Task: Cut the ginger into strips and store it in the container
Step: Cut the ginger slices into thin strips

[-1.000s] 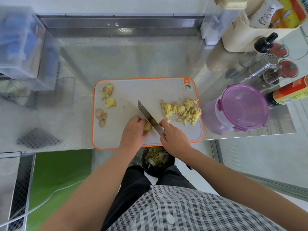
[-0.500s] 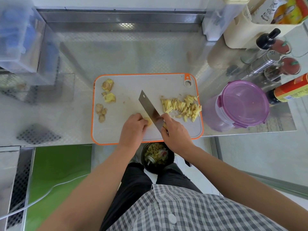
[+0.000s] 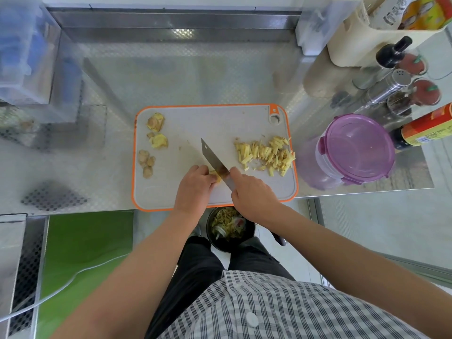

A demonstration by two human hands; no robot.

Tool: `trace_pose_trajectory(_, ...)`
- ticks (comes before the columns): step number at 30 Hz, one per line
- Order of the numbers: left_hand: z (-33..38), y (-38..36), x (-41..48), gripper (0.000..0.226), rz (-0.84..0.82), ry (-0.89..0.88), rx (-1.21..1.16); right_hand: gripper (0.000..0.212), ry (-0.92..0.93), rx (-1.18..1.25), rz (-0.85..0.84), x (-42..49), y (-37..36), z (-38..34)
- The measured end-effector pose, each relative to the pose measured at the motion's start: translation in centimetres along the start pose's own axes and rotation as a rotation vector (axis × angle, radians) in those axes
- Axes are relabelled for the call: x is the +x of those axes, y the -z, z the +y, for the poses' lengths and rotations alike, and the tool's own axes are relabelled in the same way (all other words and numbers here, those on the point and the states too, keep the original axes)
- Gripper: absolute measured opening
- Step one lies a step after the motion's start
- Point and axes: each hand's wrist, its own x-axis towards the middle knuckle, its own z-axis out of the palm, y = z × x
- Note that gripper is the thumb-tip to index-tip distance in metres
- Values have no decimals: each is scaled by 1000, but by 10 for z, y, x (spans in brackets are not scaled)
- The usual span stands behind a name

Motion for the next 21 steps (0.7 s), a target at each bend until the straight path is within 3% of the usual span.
trace_pose_trajectory(9,-3,1,-1,11,-2,25,-38,11,-3,31,58,6,-23,2)
trace_pose_trajectory(14,-3,-1,-1,15,-4,28,-21,14,37,108,132,1,-9,8)
trace_pose_trajectory(21,-2,1,0,19,-13,16,-14,16,45,13,23,1,0,3)
